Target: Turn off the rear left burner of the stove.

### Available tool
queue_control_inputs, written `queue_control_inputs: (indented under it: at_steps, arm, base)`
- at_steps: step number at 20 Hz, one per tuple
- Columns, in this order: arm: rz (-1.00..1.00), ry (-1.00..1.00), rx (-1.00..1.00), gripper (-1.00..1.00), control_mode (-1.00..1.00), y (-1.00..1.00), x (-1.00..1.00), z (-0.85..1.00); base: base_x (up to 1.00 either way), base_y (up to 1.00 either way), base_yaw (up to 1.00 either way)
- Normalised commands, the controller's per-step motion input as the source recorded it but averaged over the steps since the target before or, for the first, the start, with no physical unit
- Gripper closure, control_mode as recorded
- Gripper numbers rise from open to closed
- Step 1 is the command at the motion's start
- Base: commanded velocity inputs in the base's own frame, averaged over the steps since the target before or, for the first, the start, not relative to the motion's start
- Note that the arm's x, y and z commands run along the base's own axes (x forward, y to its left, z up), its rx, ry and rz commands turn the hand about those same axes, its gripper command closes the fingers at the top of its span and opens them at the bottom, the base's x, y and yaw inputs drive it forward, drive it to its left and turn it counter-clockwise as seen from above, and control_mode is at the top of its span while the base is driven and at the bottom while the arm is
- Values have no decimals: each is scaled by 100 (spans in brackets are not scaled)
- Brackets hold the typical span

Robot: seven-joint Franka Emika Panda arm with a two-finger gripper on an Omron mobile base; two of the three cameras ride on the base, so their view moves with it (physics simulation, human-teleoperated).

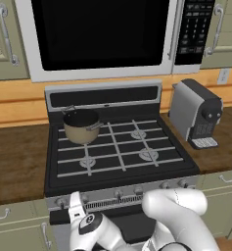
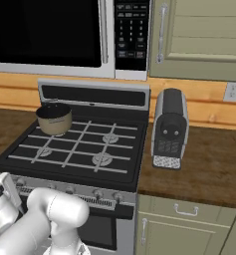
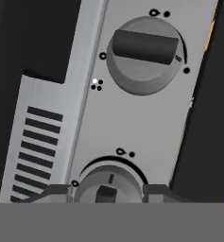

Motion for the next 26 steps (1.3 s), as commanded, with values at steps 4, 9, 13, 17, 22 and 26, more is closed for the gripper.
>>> queue_control_inputs:
  at_steps: [4, 9, 13, 17, 22, 26]
  arm:
    - [0, 10, 27, 100, -100, -2, 0, 19]
    - [-4, 19, 44, 100, -100, -14, 0, 26]
    - [-5, 18, 56, 100, -100, -19, 0, 28]
    - [-6, 16, 60, 100, -100, -17, 0, 26]
    - [-11, 14, 66, 100, -100, -23, -1, 24]
    - [-15, 16, 70, 100, -100, -21, 0, 26]
  base:
    - [0, 0, 0]
    - [0, 0, 0]
    - [0, 0, 0]
    - [0, 0, 0]
    - [0, 0, 0]
    - [0, 0, 0]
